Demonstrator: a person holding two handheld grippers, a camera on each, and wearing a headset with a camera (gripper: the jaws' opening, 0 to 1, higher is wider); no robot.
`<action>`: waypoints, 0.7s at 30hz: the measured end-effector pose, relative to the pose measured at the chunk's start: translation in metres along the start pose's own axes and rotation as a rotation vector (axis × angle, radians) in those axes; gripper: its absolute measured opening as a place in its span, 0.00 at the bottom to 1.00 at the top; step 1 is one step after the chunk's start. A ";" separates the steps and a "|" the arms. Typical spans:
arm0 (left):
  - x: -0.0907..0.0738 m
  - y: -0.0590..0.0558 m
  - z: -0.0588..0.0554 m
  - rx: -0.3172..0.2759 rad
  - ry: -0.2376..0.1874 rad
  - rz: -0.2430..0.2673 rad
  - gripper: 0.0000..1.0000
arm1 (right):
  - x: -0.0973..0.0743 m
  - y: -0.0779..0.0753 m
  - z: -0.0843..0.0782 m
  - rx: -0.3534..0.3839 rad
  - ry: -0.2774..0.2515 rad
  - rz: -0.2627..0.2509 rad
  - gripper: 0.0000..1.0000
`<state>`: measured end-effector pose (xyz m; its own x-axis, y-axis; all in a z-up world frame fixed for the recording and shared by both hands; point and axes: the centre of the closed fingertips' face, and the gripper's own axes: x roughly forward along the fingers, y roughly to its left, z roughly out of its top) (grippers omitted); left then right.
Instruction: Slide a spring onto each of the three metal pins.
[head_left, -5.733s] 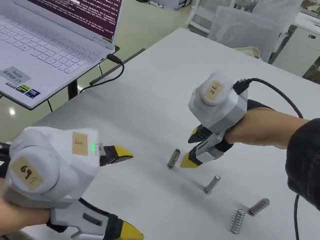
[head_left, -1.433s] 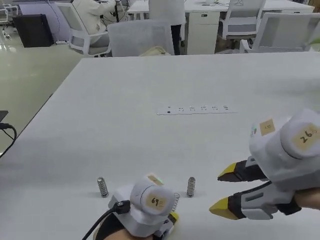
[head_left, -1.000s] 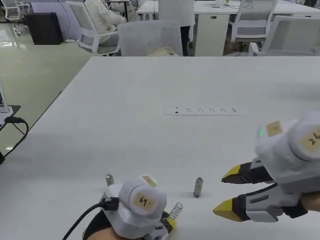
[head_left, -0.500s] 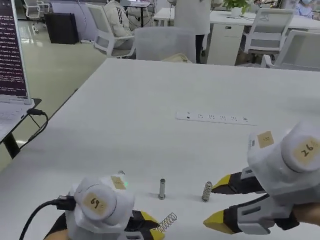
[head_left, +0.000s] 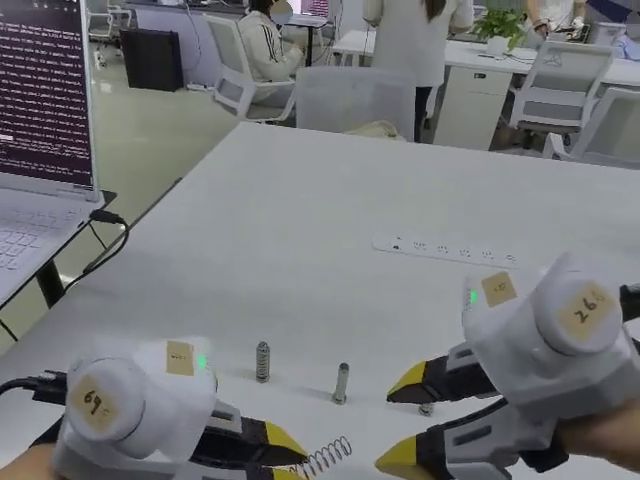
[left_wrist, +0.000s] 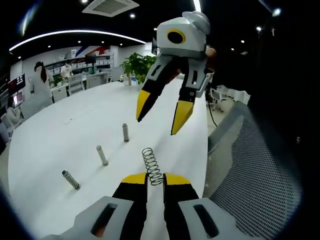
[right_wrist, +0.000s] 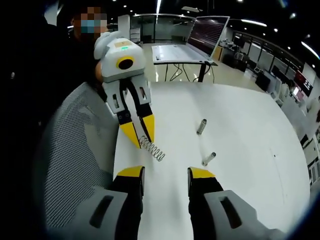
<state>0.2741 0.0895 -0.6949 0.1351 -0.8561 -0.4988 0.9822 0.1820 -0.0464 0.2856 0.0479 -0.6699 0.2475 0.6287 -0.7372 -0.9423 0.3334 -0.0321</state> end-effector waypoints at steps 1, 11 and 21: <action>-0.004 -0.001 0.001 0.002 -0.007 0.001 0.04 | 0.001 0.002 0.004 0.006 -0.015 0.013 0.32; -0.024 -0.004 0.007 0.007 -0.058 0.003 0.04 | 0.001 0.013 0.024 -0.003 -0.065 0.071 0.30; -0.023 -0.013 0.023 0.057 -0.093 -0.035 0.04 | 0.006 0.022 0.028 -0.021 -0.071 0.127 0.26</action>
<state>0.2616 0.0953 -0.6628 0.1097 -0.9030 -0.4154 0.9920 0.1258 -0.0116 0.2725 0.0789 -0.6566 0.1406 0.7129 -0.6870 -0.9713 0.2339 0.0440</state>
